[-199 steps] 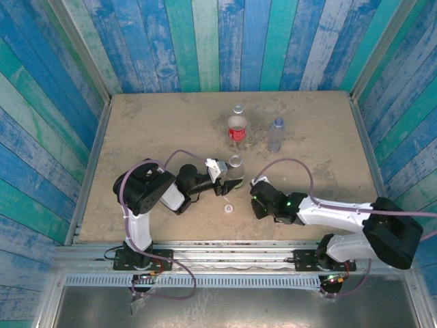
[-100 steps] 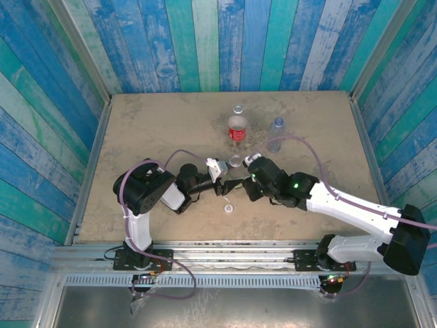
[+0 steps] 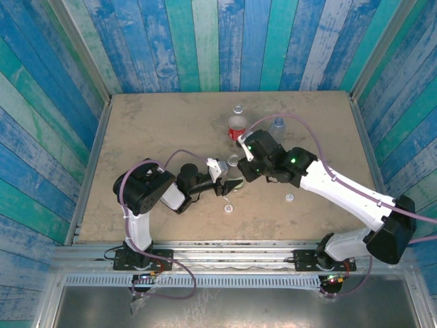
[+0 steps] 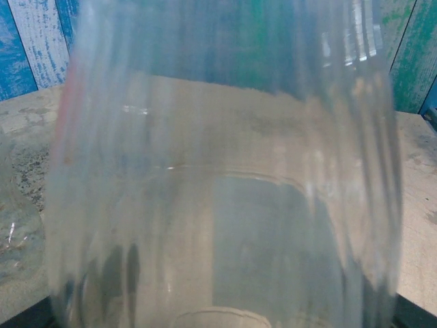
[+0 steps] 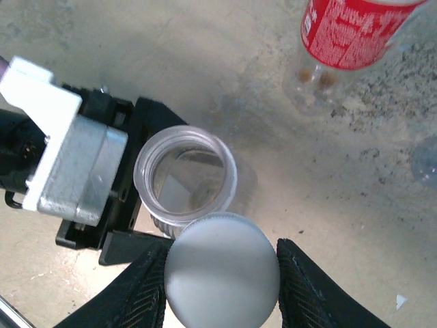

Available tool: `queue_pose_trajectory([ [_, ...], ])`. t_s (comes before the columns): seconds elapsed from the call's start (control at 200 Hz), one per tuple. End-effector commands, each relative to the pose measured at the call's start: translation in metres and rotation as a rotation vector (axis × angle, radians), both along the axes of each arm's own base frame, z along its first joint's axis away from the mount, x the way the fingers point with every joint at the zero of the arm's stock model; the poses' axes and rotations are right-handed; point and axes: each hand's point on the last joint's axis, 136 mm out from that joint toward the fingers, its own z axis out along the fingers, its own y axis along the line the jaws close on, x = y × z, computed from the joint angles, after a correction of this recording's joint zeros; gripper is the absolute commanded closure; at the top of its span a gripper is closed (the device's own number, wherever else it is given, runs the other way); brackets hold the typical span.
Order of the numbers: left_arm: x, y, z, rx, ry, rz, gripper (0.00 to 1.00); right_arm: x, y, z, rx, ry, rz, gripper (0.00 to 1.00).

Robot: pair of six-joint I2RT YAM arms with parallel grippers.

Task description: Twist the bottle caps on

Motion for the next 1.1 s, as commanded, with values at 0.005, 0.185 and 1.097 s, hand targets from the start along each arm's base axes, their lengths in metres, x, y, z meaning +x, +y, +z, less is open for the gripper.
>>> queue_pose_trajectory([
  [0.005, 0.000, -0.004, -0.015, 0.029, 0.019, -0.016, 0.31, 0.004, 0.001, 0.007, -0.024, 0.002, 0.039, 0.57],
  [0.185, 0.000, -0.005, -0.016, 0.037, 0.022, -0.020, 0.33, 0.015, 0.010, 0.010, -0.034, 0.009, 0.066, 0.57],
  [1.097, -0.001, -0.006, -0.018, 0.052, 0.022, -0.035, 0.42, 0.011, 0.030, -0.003, -0.051, 0.126, 0.135, 0.57],
])
